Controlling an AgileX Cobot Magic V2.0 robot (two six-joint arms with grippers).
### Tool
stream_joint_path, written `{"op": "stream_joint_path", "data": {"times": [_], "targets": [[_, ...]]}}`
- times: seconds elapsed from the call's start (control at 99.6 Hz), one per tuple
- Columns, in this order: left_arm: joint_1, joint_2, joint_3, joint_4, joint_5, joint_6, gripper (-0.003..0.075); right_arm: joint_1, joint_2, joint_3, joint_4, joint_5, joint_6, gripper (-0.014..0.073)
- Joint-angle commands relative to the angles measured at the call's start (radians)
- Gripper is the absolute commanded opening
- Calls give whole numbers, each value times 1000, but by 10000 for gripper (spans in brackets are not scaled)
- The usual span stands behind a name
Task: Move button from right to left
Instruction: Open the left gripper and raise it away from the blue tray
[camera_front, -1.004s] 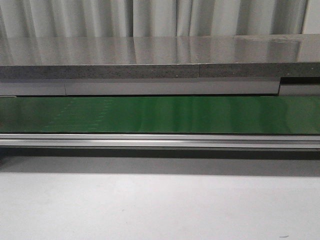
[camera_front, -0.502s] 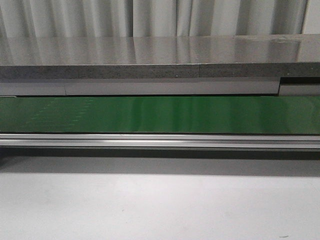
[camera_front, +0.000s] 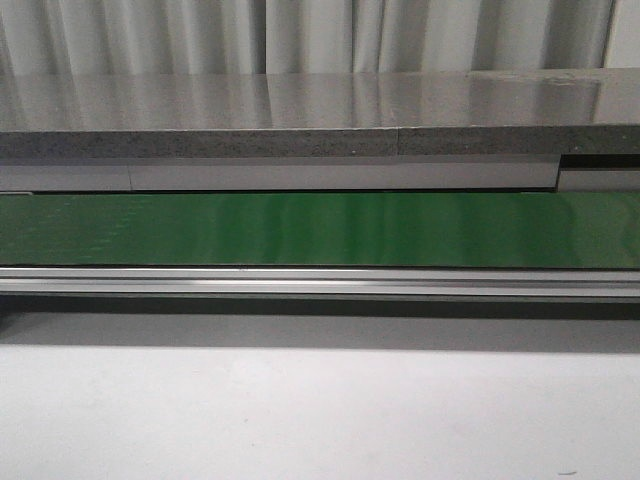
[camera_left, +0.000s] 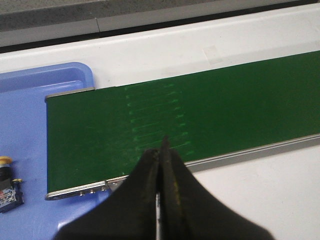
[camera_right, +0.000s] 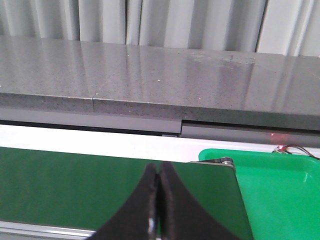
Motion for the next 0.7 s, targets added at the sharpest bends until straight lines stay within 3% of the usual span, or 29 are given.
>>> {"op": "stream_joint_path", "data": {"times": [0.0,0.693], "targets": [[0,-80,31,-25,-95,-1,-20,2,8,-26,-3,-85,-8,-68],[0,-455,399,6,-351,-1,-20,2,8,-26,-3,-85,-8,-68]]}}
